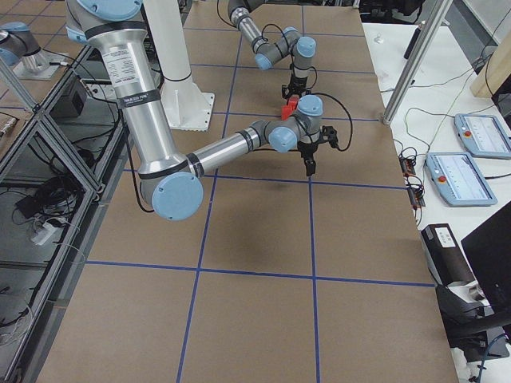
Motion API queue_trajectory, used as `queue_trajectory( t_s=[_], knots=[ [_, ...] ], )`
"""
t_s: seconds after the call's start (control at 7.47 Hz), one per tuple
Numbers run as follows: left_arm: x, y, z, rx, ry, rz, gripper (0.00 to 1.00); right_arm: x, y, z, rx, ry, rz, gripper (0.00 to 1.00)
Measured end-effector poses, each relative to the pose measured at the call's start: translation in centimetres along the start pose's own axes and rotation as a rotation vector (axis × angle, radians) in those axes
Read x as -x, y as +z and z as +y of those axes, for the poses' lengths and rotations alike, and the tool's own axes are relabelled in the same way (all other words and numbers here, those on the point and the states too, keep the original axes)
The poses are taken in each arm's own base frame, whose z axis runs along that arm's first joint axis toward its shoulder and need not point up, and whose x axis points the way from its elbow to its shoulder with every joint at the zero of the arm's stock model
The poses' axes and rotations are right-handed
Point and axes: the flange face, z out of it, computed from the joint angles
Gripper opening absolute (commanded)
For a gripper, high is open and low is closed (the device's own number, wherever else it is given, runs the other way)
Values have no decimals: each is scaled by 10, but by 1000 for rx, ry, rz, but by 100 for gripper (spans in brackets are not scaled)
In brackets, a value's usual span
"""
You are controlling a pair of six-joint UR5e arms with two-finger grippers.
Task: Form red blocks into L shape at center
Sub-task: 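Hold the red cube in place beside the center cubes with the left gripper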
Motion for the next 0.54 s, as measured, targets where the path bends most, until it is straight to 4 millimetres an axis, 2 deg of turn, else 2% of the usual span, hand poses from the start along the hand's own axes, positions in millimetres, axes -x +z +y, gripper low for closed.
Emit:
queue_trajectory(
  t_s=[0.54],
  knots=[
    [-6,-1,-5,-6,0,7,0,-1,2,0,3,1,2,99]
  ],
)
